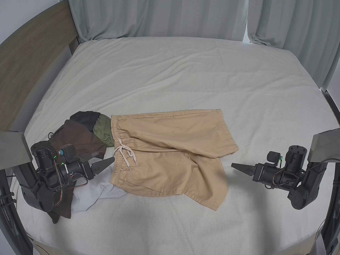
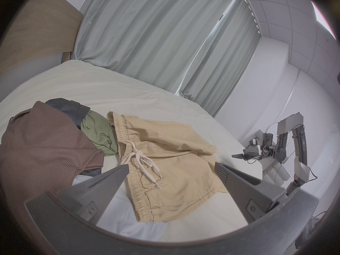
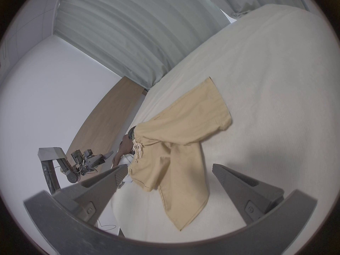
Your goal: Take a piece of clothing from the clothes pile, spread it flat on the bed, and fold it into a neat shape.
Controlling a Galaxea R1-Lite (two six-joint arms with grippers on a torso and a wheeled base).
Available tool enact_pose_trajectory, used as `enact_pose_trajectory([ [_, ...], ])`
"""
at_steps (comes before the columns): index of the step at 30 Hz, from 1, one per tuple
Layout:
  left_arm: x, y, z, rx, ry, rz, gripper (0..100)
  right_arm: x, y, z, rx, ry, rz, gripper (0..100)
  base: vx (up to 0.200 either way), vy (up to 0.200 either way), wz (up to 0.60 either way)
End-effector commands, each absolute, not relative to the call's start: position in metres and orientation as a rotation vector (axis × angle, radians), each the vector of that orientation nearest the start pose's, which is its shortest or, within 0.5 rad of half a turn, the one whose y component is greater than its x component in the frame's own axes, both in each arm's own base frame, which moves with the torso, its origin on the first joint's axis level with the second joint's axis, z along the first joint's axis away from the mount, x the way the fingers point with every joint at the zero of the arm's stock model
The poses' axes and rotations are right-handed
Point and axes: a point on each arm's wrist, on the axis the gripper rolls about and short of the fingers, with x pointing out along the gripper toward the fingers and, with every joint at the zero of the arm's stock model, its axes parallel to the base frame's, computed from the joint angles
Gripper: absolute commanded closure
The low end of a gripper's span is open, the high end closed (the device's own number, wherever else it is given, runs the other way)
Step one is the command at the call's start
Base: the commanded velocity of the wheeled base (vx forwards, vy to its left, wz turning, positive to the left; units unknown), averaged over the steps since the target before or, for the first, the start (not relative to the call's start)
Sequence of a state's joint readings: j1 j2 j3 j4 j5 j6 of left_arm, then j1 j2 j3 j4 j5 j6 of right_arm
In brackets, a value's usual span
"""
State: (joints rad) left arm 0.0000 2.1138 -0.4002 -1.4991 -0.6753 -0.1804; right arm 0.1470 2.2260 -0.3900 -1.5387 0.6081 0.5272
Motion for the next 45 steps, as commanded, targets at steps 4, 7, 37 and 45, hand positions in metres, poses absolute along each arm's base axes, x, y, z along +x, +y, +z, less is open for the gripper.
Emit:
enact_pose_trajectory([
  [4,0.3,-0.014,0.05,-0.247,0.272,-0.652,0,0.299,0.067,-0.002,0.576,0.564,0.652,0,0.0,0.0,0.0],
  [7,0.299,-0.015,0.049,-0.249,0.28,-0.654,0,0.304,0.07,-0.017,0.573,0.589,0.61,0,0.0,0.0,0.0],
  [37,0.299,-0.014,0.05,-0.247,0.269,-0.661,0,0.291,0.114,-0.036,0.621,0.716,0.679,0,0.0,0.0,0.0],
  [45,0.3,-0.014,0.05,-0.247,0.268,-0.663,0,0.297,0.114,-0.005,0.651,0.621,0.703,0,0.0,0.0,0.0],
])
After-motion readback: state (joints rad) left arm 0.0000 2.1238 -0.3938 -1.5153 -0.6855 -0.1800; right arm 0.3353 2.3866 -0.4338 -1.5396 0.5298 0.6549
